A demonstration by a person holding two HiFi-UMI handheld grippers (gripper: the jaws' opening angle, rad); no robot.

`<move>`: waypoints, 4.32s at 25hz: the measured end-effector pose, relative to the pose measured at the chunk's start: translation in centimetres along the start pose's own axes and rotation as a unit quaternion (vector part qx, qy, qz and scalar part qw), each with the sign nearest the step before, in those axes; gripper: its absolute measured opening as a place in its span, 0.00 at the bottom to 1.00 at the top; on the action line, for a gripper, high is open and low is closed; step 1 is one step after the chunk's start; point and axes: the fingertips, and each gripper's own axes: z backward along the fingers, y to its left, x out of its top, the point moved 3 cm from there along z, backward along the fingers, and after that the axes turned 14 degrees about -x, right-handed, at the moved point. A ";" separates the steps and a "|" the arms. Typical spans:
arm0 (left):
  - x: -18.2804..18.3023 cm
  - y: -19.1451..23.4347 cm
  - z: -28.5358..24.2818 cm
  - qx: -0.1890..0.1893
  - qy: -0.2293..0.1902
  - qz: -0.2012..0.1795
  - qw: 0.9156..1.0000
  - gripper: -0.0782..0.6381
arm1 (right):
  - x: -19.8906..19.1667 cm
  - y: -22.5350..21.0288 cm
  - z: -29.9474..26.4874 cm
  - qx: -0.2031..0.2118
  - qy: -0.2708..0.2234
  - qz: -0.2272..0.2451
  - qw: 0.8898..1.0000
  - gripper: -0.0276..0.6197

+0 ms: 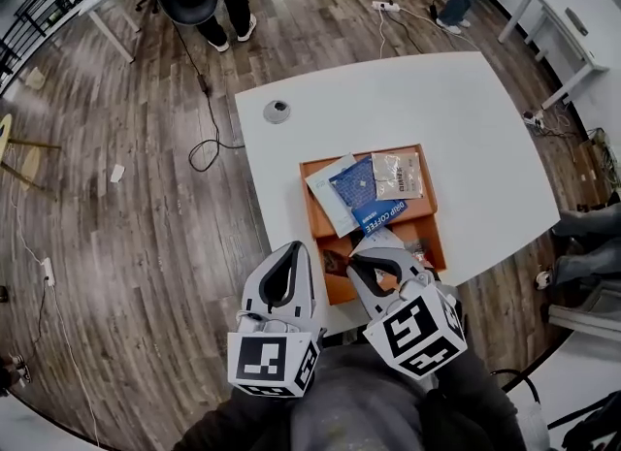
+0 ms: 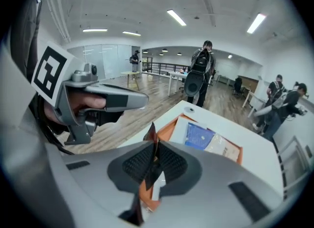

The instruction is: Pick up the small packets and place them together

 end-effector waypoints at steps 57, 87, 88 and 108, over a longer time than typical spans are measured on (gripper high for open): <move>0.7 1.2 -8.0 0.078 0.032 0.029 0.996 0.10 | 0.0 -14.9 -6.7 -0.073 -0.029 -0.063 0.995 0.20; -1.0 -3.8 -3.3 -0.023 0.043 -0.013 0.999 0.10 | -6.3 -6.4 -0.5 -0.083 0.021 -0.098 0.992 0.20; -1.1 -3.6 -3.2 -0.021 0.044 -0.013 0.999 0.10 | -6.4 -6.3 -0.8 -0.081 0.024 -0.097 0.992 0.20; -2.8 -1.1 -4.1 -0.011 0.067 0.000 0.998 0.10 | -8.8 -4.3 -5.0 -0.031 0.086 -0.081 0.993 0.27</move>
